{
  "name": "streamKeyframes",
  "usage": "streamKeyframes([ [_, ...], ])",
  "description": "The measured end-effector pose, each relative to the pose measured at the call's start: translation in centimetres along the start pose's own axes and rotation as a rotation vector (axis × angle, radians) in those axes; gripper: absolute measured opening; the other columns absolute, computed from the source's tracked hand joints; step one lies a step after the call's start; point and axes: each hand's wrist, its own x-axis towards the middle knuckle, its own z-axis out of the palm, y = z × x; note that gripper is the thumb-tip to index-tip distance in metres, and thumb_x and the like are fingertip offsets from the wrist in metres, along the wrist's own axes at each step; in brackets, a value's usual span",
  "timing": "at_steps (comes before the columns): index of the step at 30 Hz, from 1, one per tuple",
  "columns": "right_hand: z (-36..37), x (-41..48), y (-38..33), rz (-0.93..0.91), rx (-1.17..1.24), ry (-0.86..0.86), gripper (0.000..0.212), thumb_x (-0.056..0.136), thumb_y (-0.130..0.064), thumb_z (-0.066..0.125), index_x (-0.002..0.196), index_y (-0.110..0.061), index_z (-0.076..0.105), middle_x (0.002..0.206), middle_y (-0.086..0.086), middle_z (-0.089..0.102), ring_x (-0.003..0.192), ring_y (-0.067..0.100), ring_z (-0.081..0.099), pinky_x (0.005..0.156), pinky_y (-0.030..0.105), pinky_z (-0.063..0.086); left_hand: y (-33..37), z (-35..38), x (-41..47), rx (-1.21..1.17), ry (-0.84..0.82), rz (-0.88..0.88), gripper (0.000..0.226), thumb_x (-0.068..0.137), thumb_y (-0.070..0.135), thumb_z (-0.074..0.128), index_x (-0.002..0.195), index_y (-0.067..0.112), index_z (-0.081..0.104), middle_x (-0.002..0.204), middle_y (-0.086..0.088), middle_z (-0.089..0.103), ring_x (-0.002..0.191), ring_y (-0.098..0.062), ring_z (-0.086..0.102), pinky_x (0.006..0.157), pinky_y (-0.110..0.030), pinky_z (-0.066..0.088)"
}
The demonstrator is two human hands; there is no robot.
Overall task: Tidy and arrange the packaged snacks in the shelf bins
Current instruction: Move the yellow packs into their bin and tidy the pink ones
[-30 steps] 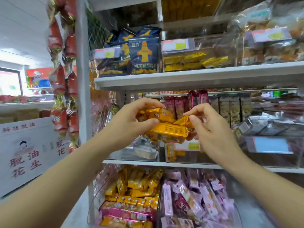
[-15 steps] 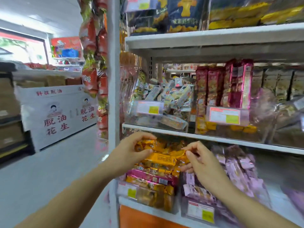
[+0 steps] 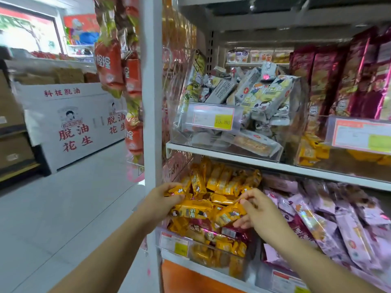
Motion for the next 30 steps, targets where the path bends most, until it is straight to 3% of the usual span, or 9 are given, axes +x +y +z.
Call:
streamKeyframes([
  [3,-0.3,0.4,-0.3,-0.05,-0.073,0.022,0.014,0.099,-0.014,0.043,0.088,-0.02,0.049,0.098,0.003,0.061,0.053,0.022,0.067,0.053,0.033,0.047,-0.5,-0.4,0.6,-0.012,-0.007,0.008,0.02,0.092,0.015,0.06,0.112,0.02,0.061,0.099,-0.013,0.067,0.072,-0.016,0.068,0.057,-0.025,0.055],
  [7,0.1,0.1,-0.3,-0.069,-0.186,-0.042,0.014,0.099,-0.017,0.043,0.089,-0.023,0.05,0.098,-0.003,0.061,0.055,0.019,0.068,0.057,0.035,0.05,-1.8,-0.8,0.5,0.176,-0.009,0.125,0.021,0.091,0.021,0.062,0.111,0.028,0.059,0.096,-0.004,0.069,0.082,-0.019,0.069,0.072,-0.033,0.059],
  [10,1.4,0.1,0.1,-0.024,-0.278,-0.176,0.009,0.099,-0.017,0.045,0.094,-0.023,0.049,0.106,-0.009,0.053,0.061,0.012,0.069,0.057,0.029,0.054,-2.7,-0.7,0.4,0.288,-0.014,0.205,0.024,0.09,0.017,0.063,0.109,0.031,0.054,0.098,0.0,0.064,0.083,-0.013,0.066,0.069,-0.022,0.056],
  [13,2.1,0.0,0.7,-0.087,-0.515,-0.23,0.007,0.095,-0.025,0.054,0.101,-0.027,0.05,0.089,-0.015,0.053,0.066,0.006,0.063,0.054,0.022,0.047,-3.2,-0.5,-0.3,0.396,0.001,0.313,0.032,0.09,0.015,0.063,0.107,0.039,0.05,0.108,0.008,0.056,0.092,-0.009,0.061,0.07,-0.015,0.053],
  [17,1.7,0.0,0.5,-0.273,-0.861,-0.177,0.014,0.092,-0.033,0.058,0.106,-0.032,0.057,0.113,-0.015,0.053,0.101,0.006,0.047,0.082,0.025,0.044,-3.3,-0.8,-1.1,0.42,-0.037,0.395,0.037,0.09,0.014,0.062,0.105,0.045,0.05,0.11,0.012,0.052,0.098,-0.003,0.056,0.076,-0.013,0.051],
  [20,2.2,-0.2,0.0,-0.357,-0.806,-0.242,0.036,0.09,-0.037,0.059,0.125,-0.034,0.051,0.125,-0.017,0.049,0.119,0.006,0.037,0.094,0.024,0.038,-2.7,-0.5,-1.0,0.406,-0.129,0.391,0.034,0.091,0.016,0.062,0.111,0.042,0.053,0.108,0.01,0.055,0.095,-0.006,0.06,0.074,-0.019,0.054],
  [24,4.0,-0.4,-0.2,-0.324,-0.676,-0.328,0.074,0.083,-0.046,0.066,0.144,-0.039,0.024,0.141,-0.014,0.037,0.128,0.007,0.036,0.103,0.027,0.038,-2.3,1.1,-0.2,0.336,-0.256,0.328,0.03,0.091,0.023,0.063,0.115,0.039,0.055,0.094,0.002,0.064,0.076,-0.016,0.064,0.063,-0.025,0.054],
  [26,4.6,0.1,0.2,-0.271,-0.627,-0.319,0.077,0.081,-0.045,0.069,0.143,-0.037,0.024,0.139,-0.011,0.043,0.123,0.009,0.045,0.1,0.029,0.043,-2.9,1.5,0.3,0.332,-0.248,0.284,0.03,0.091,0.027,0.063,0.117,0.04,0.055,0.09,0.0,0.065,0.073,-0.022,0.062,0.068,-0.032,0.054],
  [30,5.2,0.7,0.7,-0.254,-0.64,-0.299,0.059,0.083,-0.043,0.068,0.134,-0.035,0.039,0.122,-0.012,0.06,0.107,0.01,0.056,0.094,0.032,0.047,-4.0,0.8,1.1,0.439,-0.113,0.208,0.026,0.093,0.03,0.059,0.119,0.032,0.054,0.1,0.003,0.064,0.08,-0.01,0.063,0.074,-0.025,0.053],
])
